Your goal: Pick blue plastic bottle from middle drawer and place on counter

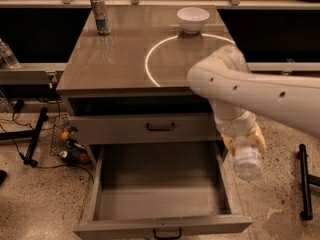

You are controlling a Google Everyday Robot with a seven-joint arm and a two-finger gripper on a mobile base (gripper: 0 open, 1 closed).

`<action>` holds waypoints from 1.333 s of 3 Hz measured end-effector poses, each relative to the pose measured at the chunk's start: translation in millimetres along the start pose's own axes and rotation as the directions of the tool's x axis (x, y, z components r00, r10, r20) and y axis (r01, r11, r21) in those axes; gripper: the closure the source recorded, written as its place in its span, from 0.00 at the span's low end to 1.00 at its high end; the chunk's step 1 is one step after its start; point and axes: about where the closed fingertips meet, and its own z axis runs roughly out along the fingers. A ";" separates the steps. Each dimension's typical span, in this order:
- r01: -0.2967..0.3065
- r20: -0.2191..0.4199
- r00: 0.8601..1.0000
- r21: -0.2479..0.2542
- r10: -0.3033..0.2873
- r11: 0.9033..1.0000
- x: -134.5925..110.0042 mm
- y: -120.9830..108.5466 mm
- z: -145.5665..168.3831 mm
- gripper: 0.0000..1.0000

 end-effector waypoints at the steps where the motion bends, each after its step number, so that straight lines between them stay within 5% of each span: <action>1: -0.052 -0.098 0.994 0.036 0.055 0.998 4.1 30.9 -44.0 1.00; 2: -0.053 -0.101 0.993 0.038 0.056 0.998 4.7 30.7 -43.9 1.00; 3: -0.029 -0.185 0.982 0.099 0.047 0.995 26.3 24.0 -80.9 1.00; 4: 0.005 -0.298 0.954 0.169 0.046 0.986 58.3 21.6 -140.2 1.00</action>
Offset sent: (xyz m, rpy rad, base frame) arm 0.0026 -0.0068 0.0430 -0.0057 -0.0817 -0.0035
